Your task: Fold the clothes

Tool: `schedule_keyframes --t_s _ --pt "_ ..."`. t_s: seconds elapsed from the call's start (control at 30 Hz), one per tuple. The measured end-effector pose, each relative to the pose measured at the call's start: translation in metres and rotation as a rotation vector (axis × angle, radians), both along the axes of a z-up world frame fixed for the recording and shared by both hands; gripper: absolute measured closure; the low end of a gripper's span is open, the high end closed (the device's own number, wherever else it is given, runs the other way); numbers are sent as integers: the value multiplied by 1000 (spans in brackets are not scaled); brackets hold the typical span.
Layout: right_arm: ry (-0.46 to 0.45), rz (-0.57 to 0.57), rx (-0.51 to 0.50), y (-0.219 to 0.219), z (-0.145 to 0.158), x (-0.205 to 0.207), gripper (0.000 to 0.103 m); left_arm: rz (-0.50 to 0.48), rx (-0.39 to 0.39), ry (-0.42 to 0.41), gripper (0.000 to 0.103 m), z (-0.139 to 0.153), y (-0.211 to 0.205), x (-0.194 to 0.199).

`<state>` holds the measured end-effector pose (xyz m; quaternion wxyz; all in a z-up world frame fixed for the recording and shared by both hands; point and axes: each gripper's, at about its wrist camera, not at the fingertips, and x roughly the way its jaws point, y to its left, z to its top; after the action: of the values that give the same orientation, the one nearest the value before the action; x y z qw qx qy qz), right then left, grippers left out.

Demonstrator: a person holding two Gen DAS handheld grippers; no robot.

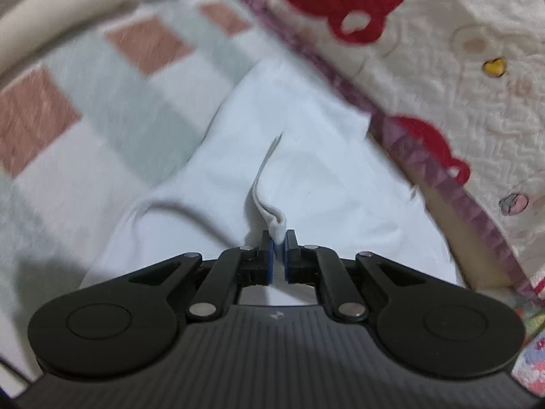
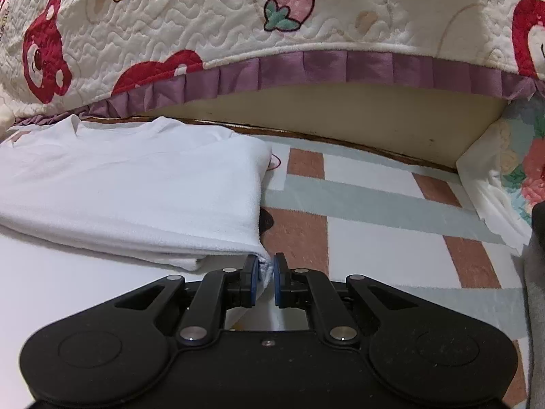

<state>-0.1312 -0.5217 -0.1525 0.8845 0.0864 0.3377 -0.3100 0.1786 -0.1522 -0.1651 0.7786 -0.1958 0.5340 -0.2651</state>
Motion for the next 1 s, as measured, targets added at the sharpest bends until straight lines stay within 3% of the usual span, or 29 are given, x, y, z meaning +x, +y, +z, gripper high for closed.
schedule_keyframes --t_s 0.1,0.13,0.2,0.23,0.33,0.4,0.5,0.6,0.73,0.83,0.87,0.97,1.0 --pt "8 3 -2 1 -2 2 96 7 43 -13 96 5 10 2" --pt "12 1 1 1 -2 2 96 29 94 -57 96 11 13 4" --pt "9 -2 18 -1 -4 0 96 62 269 -242 98 30 19 6" --pt "8 1 21 -1 -5 -1 96 74 299 -297 98 36 23 8" --pt "14 13 23 -1 -7 -1 95 -10 170 -354 88 42 27 17" --pt "18 21 20 0 -7 -1 95 -102 147 -389 66 40 13 19" --pt "31 35 14 0 -6 0 95 -190 251 -483 59 31 -19 9" --pt "31 44 23 -3 -6 0 95 -271 242 -452 52 17 -40 8" --pt "17 45 32 -4 -8 -2 94 -315 314 -450 51 1 -57 12" --pt "16 54 38 -7 -7 -2 94 -334 354 -522 64 3 -68 5" --pt "15 57 43 -8 -7 -3 94 -370 374 -552 92 3 -75 3" --pt "0 60 63 -13 -8 -5 91 -432 447 -648 98 8 -94 -4" --pt "-5 58 69 -14 -9 -6 90 -413 437 -669 99 15 -93 -3"
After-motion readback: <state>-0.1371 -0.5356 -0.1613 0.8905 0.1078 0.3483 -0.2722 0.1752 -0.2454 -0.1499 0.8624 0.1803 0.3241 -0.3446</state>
